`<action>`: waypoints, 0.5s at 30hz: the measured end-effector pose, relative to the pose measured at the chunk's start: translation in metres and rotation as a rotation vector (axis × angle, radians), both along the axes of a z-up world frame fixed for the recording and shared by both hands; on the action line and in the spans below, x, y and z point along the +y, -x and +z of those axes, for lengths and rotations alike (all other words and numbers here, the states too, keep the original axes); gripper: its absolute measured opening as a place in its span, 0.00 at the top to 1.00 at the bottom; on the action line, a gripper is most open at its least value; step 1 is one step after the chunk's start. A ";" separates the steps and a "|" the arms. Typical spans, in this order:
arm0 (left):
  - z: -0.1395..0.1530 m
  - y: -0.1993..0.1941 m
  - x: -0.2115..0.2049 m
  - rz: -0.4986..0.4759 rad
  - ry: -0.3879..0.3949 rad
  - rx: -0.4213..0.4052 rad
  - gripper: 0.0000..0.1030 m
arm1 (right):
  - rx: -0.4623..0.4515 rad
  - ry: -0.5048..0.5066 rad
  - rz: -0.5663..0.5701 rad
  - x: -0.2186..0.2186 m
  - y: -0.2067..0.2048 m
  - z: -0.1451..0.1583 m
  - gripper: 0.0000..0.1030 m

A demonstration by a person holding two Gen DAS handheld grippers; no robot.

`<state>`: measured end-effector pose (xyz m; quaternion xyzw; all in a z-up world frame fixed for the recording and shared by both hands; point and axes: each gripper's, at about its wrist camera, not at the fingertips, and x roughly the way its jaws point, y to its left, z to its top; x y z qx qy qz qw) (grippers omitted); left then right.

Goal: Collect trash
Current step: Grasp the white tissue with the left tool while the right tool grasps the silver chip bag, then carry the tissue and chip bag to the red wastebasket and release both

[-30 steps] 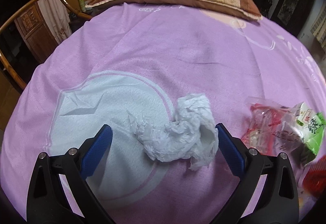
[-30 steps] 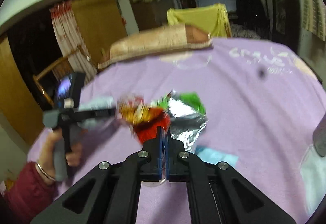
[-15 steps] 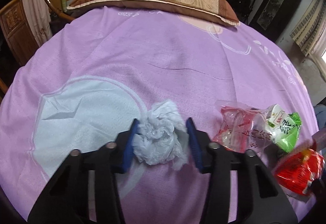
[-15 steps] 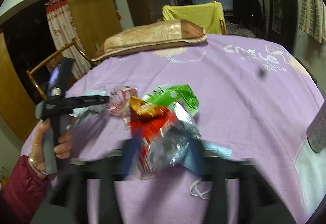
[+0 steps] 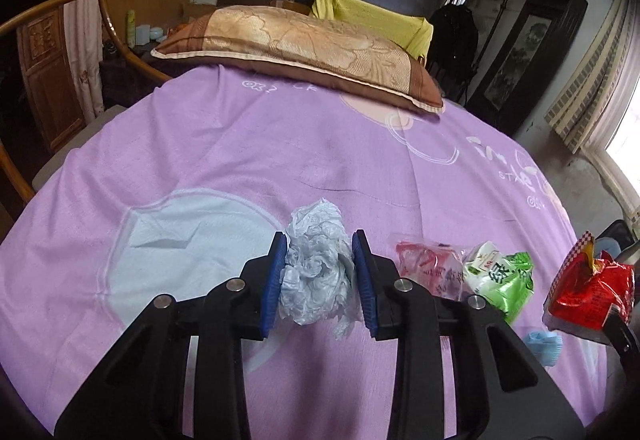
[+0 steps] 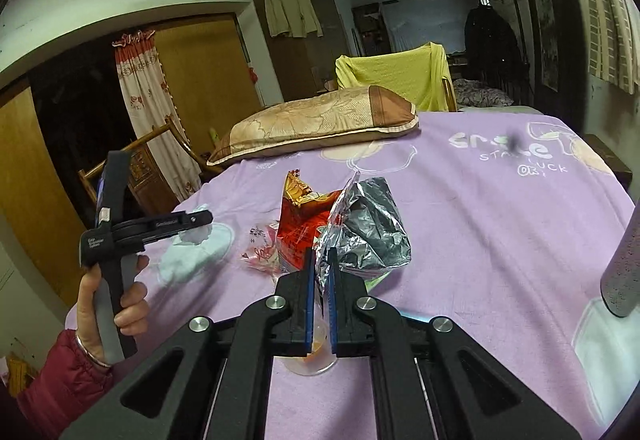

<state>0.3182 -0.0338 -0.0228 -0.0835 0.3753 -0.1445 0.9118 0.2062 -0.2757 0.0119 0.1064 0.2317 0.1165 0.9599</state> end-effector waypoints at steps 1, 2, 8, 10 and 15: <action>0.001 0.006 0.004 0.003 0.008 -0.001 0.67 | -0.003 -0.005 0.006 -0.001 0.001 0.001 0.94; 0.002 0.012 0.008 0.008 0.013 -0.003 0.67 | -0.007 -0.008 0.012 -0.001 0.003 0.003 0.94; 0.021 0.063 0.029 0.044 0.012 -0.028 0.67 | -0.048 -0.015 0.073 0.009 0.019 0.013 0.94; 0.031 0.086 0.037 0.063 -0.007 -0.058 0.67 | -0.057 -0.018 0.096 0.012 0.024 0.014 0.94; 0.054 0.150 0.077 0.129 0.015 -0.094 0.67 | -0.074 -0.044 0.145 0.021 0.035 0.019 0.94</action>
